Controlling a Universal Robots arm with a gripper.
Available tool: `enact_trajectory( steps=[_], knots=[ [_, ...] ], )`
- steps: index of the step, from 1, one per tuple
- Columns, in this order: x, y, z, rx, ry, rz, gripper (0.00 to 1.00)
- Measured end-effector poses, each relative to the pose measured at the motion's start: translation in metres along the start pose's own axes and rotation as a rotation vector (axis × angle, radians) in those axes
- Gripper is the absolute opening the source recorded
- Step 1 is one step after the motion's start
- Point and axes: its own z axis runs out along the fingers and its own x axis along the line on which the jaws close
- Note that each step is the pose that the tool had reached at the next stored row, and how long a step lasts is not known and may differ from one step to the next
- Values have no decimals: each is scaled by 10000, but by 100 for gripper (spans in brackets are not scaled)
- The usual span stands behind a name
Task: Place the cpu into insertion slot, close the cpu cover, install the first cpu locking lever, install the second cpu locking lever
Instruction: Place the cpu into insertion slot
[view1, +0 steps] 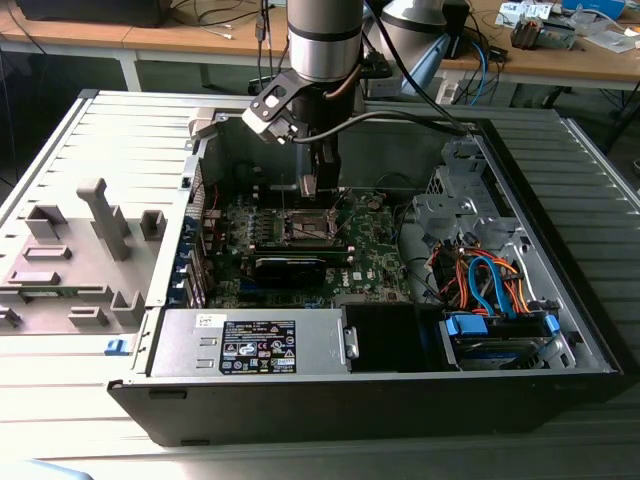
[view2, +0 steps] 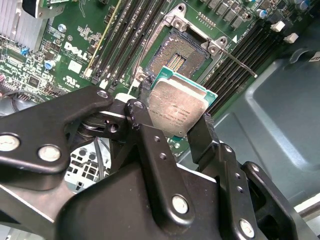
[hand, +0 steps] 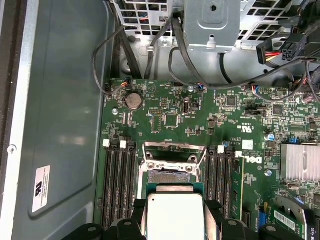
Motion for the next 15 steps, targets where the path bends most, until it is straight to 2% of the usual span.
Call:
enact_trajectory(
  steps=[15],
  knots=[
    [0,0,3,-2,-10,197,55]
  ],
)
